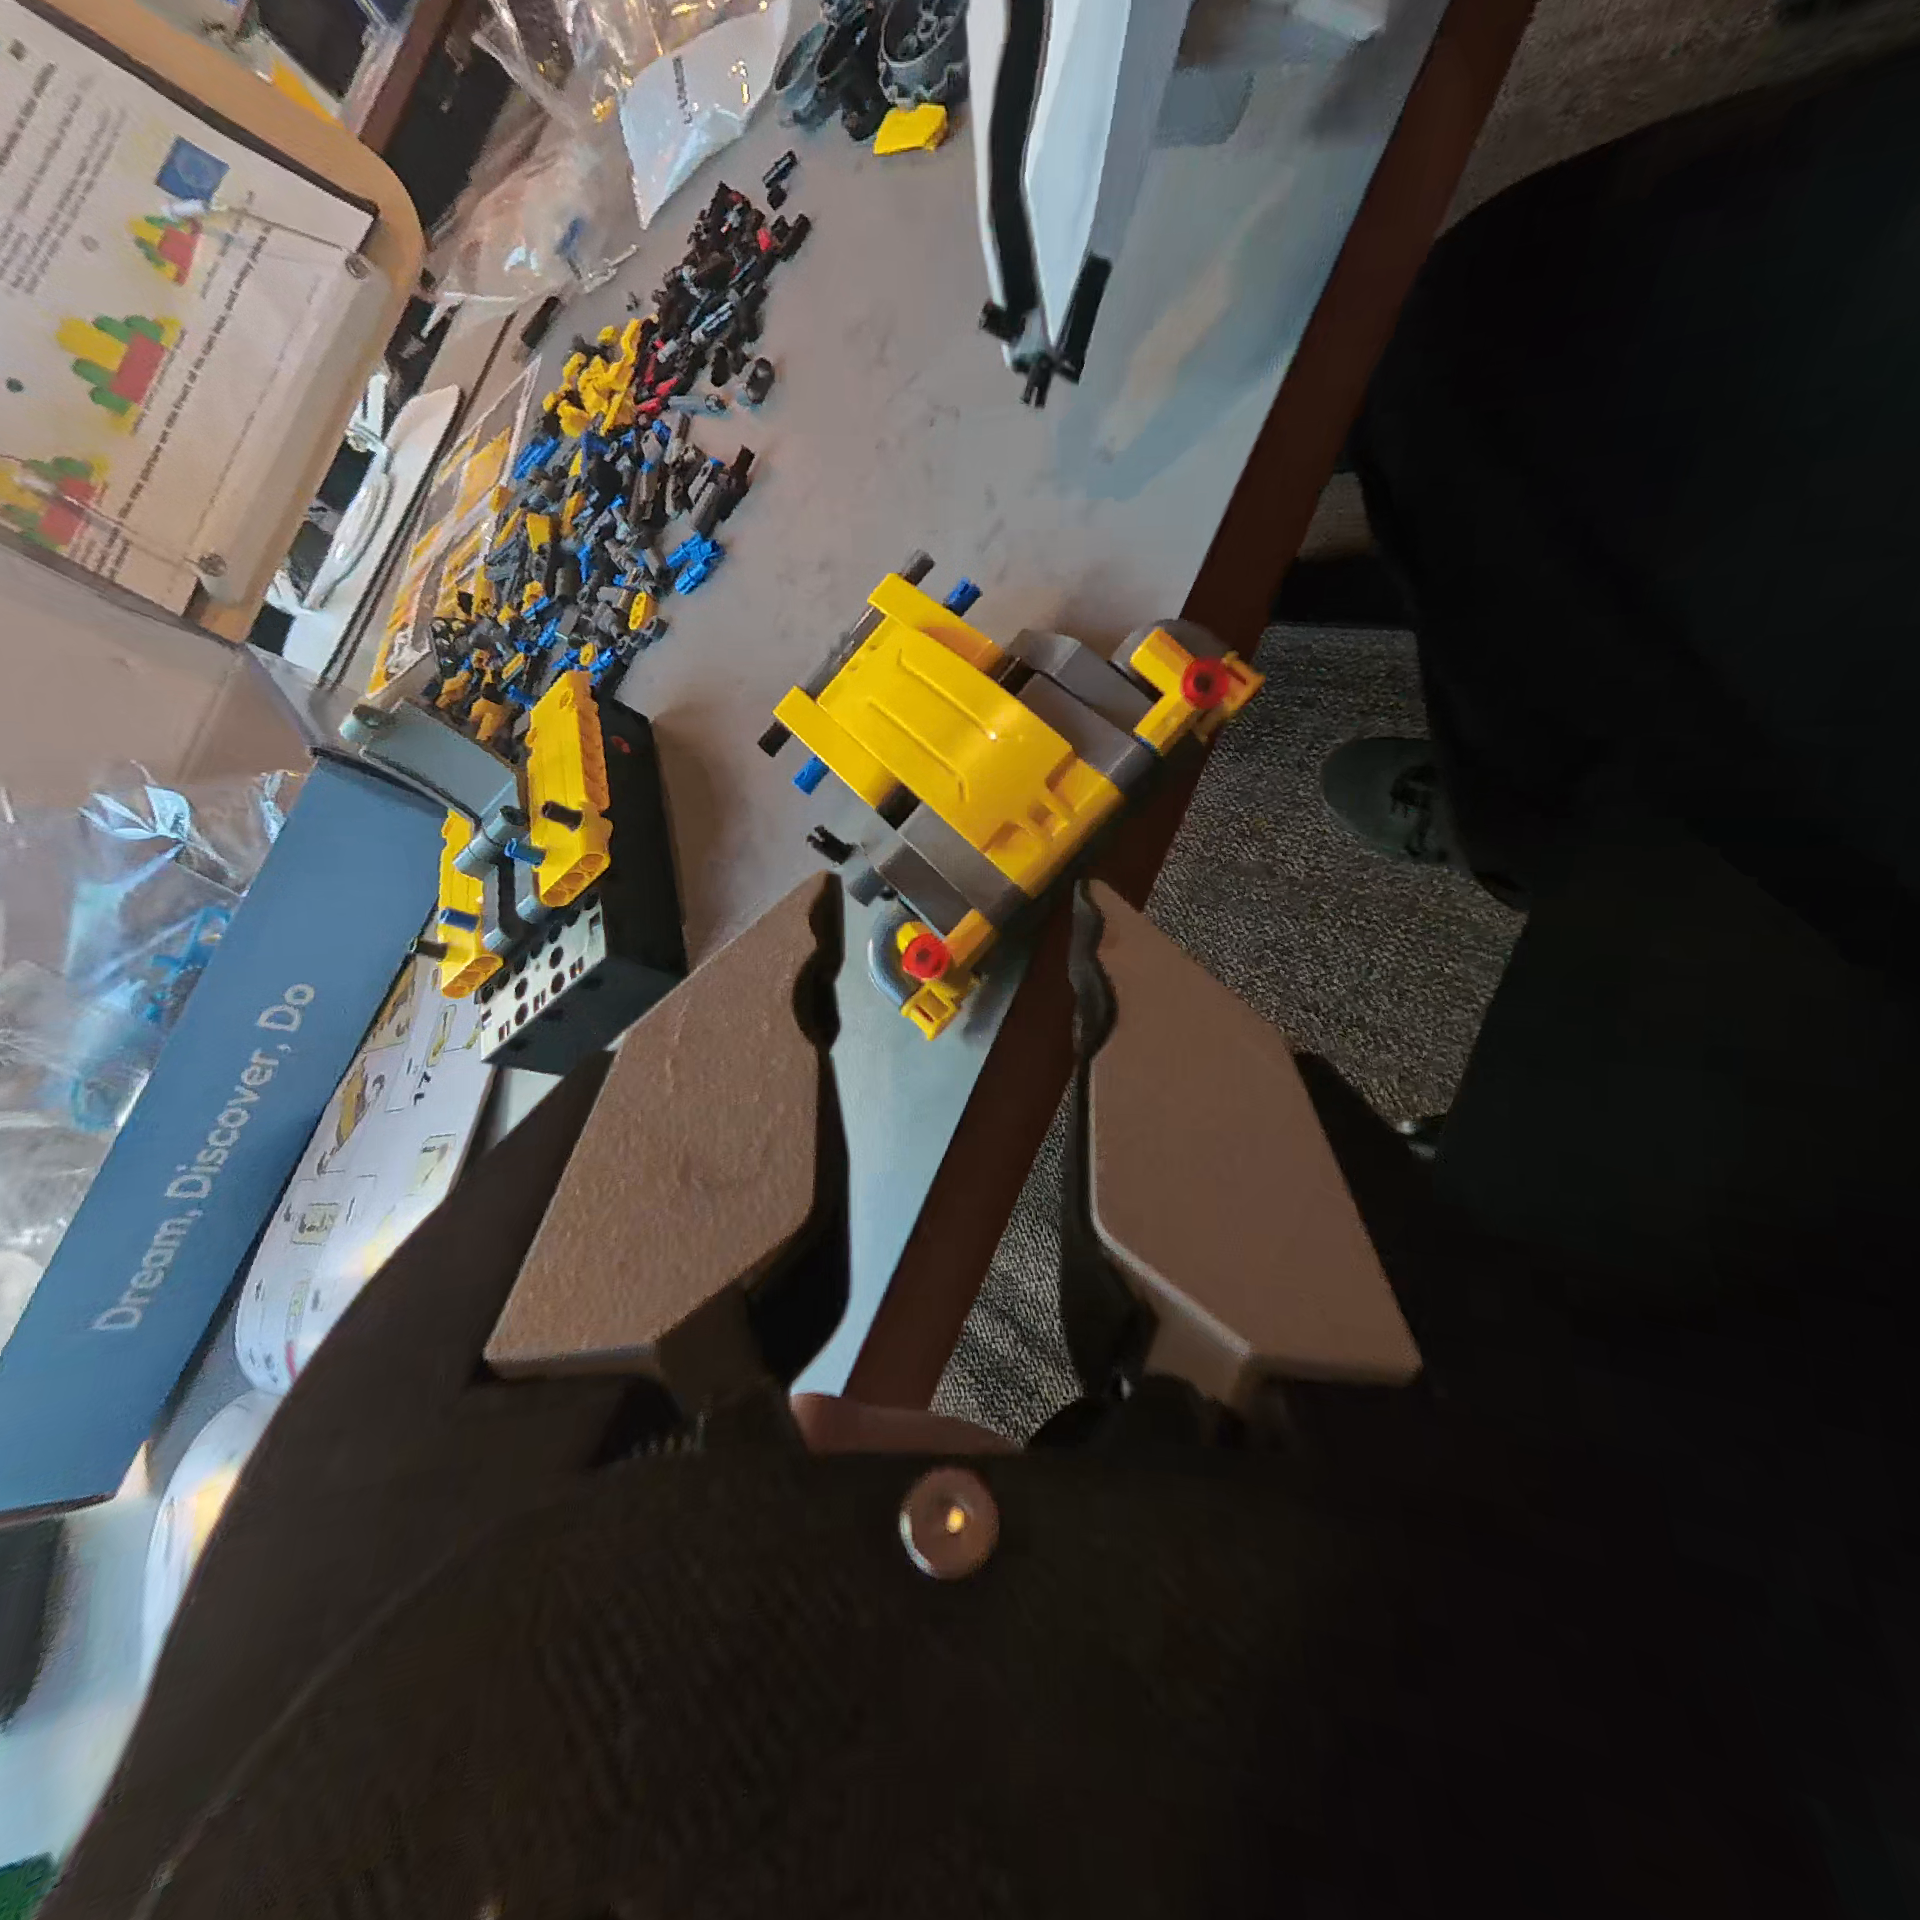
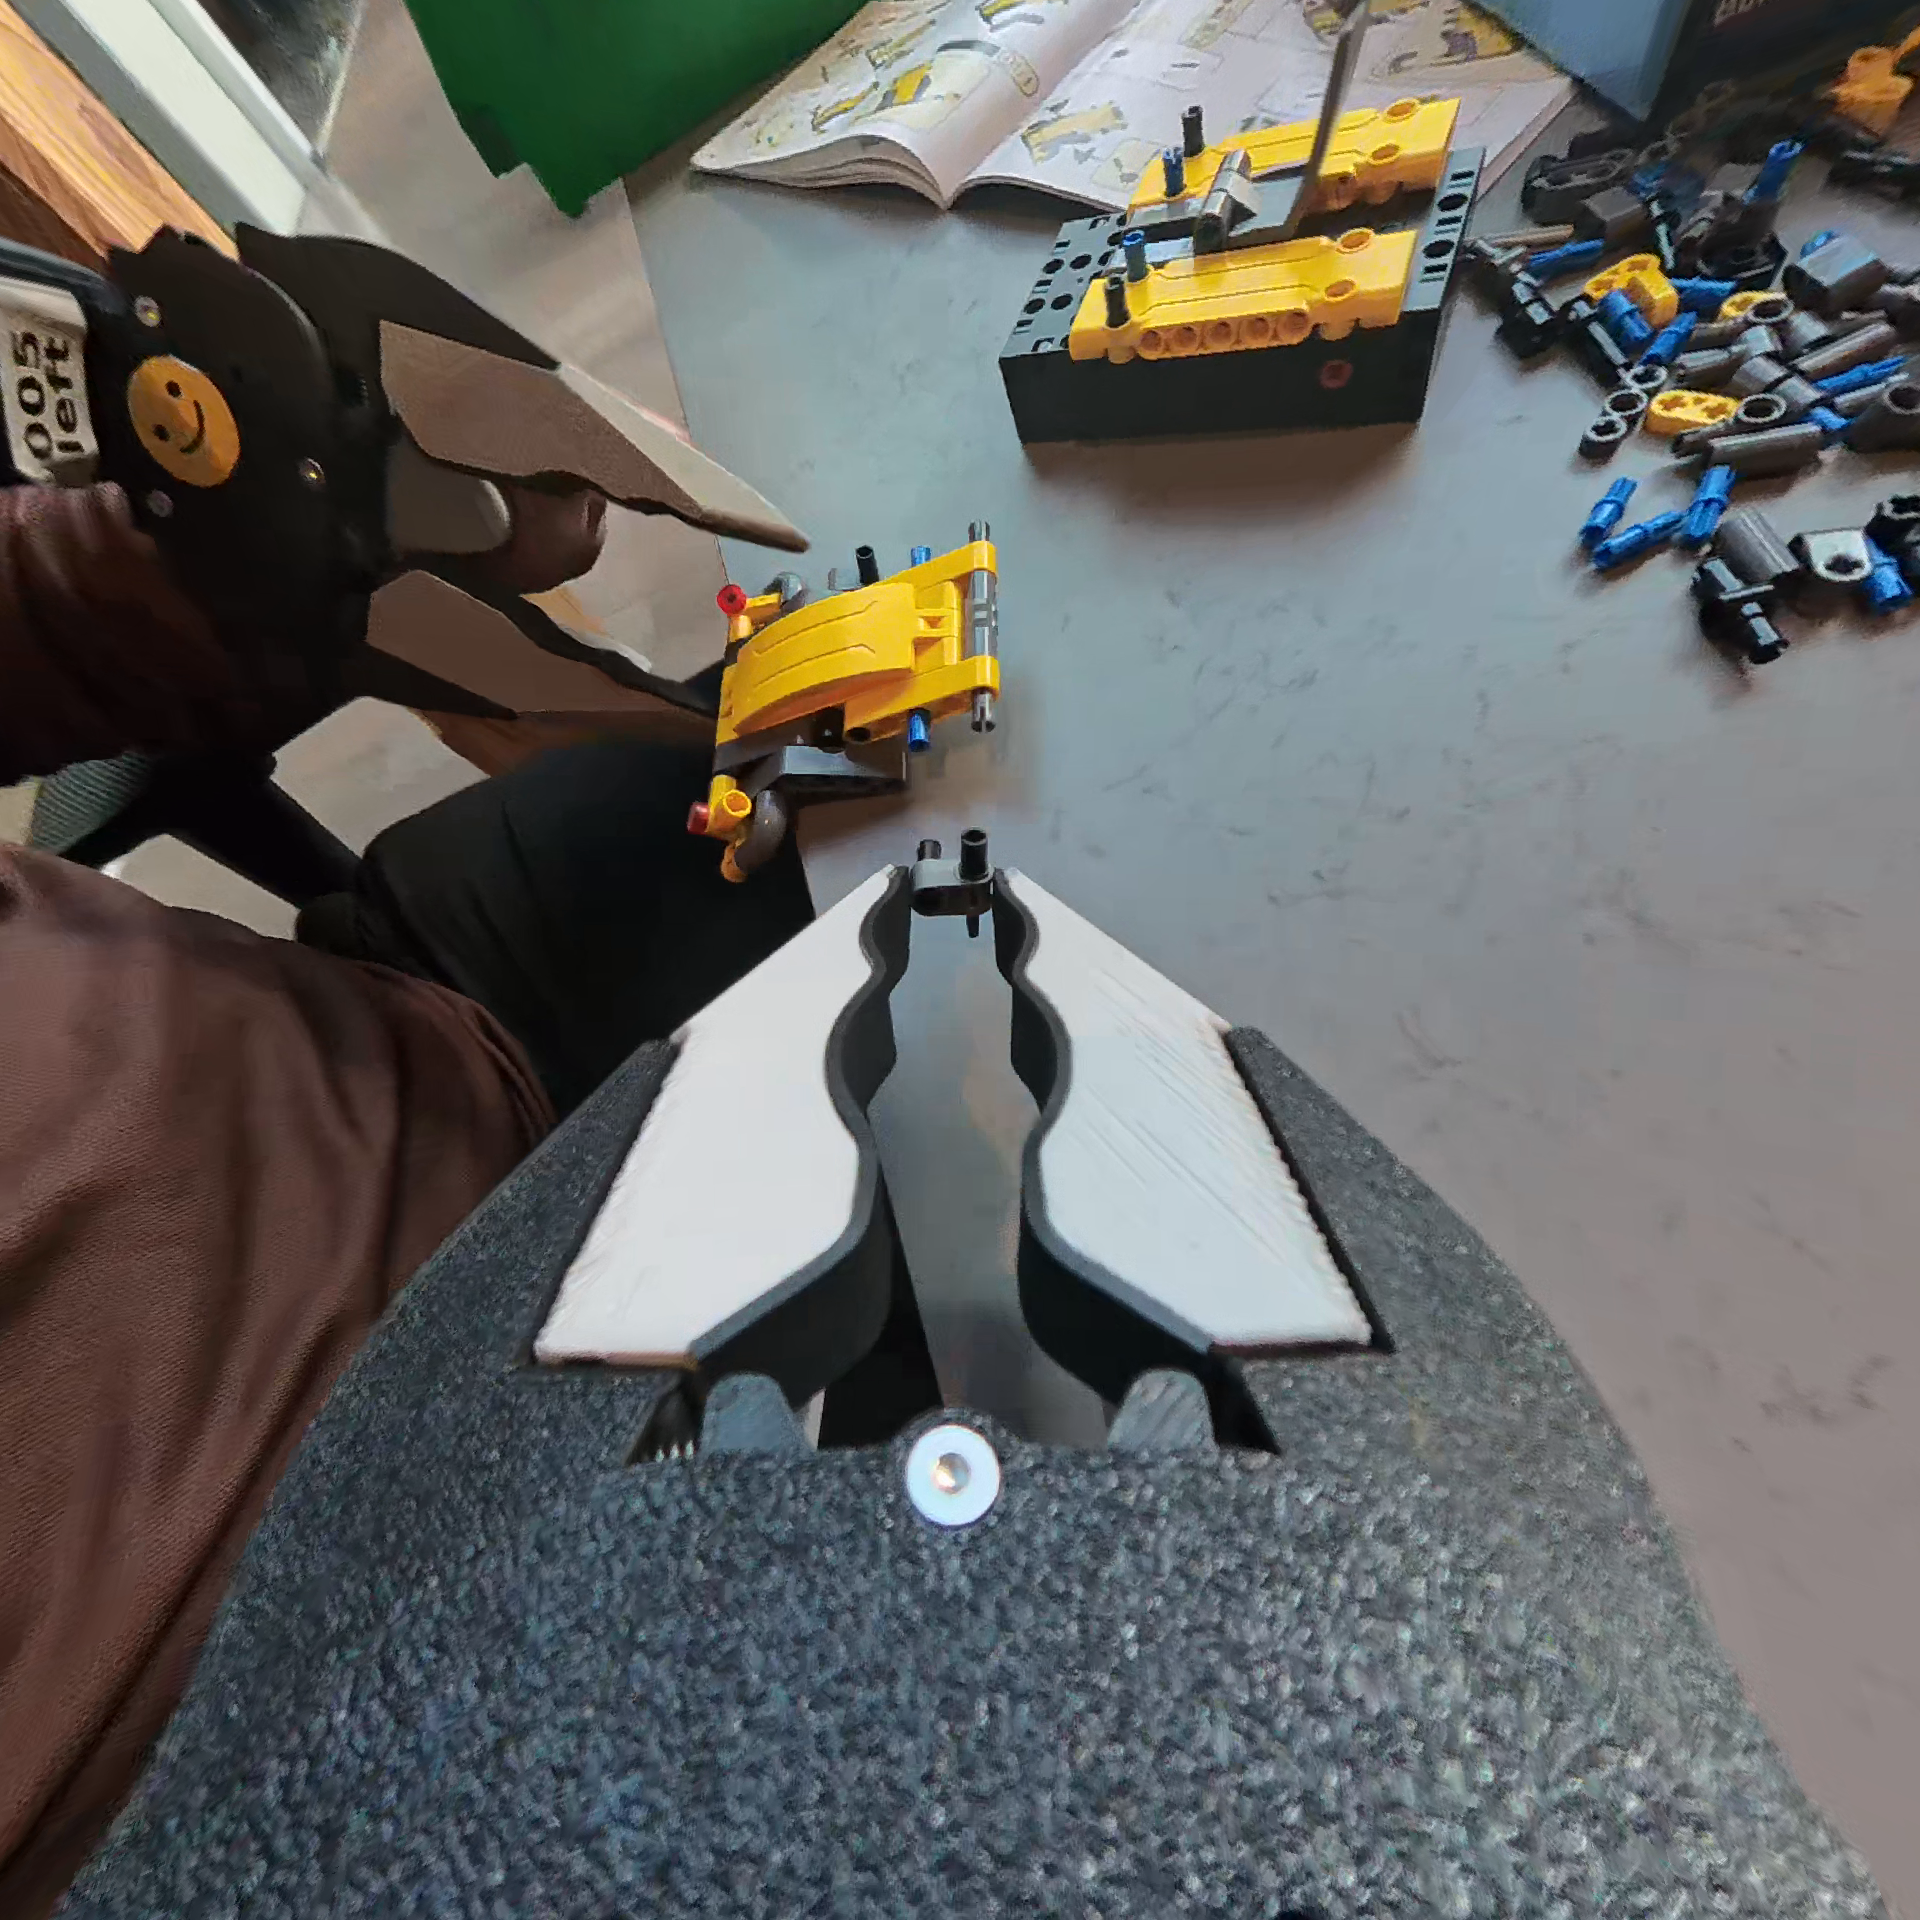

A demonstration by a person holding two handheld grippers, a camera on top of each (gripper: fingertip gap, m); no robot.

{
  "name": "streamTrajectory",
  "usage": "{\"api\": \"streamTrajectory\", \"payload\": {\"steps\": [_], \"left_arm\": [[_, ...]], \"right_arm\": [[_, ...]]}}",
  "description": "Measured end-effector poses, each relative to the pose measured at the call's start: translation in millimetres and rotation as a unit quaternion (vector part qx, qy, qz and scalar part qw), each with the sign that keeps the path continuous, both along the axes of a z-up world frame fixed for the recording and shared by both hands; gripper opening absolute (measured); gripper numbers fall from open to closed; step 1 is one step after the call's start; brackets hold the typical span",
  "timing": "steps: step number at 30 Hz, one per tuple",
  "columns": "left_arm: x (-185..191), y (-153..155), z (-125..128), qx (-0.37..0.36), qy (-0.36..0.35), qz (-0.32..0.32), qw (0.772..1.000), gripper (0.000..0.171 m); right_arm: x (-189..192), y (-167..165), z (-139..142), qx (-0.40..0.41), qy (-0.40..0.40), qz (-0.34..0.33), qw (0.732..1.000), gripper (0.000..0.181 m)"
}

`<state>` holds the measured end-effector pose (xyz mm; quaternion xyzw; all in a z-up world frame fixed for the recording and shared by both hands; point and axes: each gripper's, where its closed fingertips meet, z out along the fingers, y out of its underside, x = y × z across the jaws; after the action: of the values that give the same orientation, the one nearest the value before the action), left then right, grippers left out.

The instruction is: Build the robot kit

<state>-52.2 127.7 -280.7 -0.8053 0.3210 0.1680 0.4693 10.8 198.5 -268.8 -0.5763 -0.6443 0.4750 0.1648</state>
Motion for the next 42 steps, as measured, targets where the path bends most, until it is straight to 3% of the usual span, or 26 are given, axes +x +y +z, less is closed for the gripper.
{"api": "streamTrajectory", "payload": {"steps": [1, 3, 7, 8, 9, 13, 15, 19, 25, 33, 42], "left_arm": [[-3, 0, 0, -0.003, 0.010, -0.010, 1.000, 0.042], [-8, 5, 6, -0.017, 0.027, -0.029, 0.999, 0.059], [-21, 9, 5, -0.088, -0.022, -0.045, 0.995, 0.077], [-25, 9, 6, -0.095, -0.053, -0.040, 0.993, 0.077], [-29, 8, 7, -0.101, -0.087, -0.033, 0.990, 0.063], [-8, -7, 23, -0.104, -0.219, -0.040, 0.969, 0.057], [-12, -5, 22, -0.087, -0.210, 0.005, 0.974, 0.050], [-17, 4, 0, -0.123, -0.199, 0.037, 0.972, 0.042], [-24, 22, -3, -0.128, -0.185, 0.043, 0.973, 0.044], [2, 8, 11, -0.085, -0.142, 0.007, 0.986, 0.045], [2, 6, 10, -0.057, -0.187, 0.033, 0.980, 0.049]], "right_arm": [[0, 4, 0, -0.007, -0.007, -0.006, 1.000, 0.012], [0, 16, 0, -0.009, -0.020, -0.030, 0.999, 0.012], [1, 31, 6, 0.003, -0.011, -0.058, 0.998, 0.012], [2, 31, 6, 0.005, -0.012, -0.060, 0.998, 0.012], [2, 30, 4, 0.003, -0.015, -0.060, 0.998, 0.012], [4, 20, -7, -0.001, -0.031, -0.049, 0.998, 0.012], [3, 16, -10, 0.002, -0.033, -0.044, 0.998, 0.012], [-2, 4, -1, 0.005, 0.001, -0.026, 1.000, 0.012], [-4, -8, 0, 0.025, 0.014, -0.026, 0.999, 0.012], [-6, -21, 4, -0.016, 0.029, -0.028, 0.999, 0.012], [-6, -22, -2, 0.043, 0.030, -0.027, 0.998, 0.011]]}}
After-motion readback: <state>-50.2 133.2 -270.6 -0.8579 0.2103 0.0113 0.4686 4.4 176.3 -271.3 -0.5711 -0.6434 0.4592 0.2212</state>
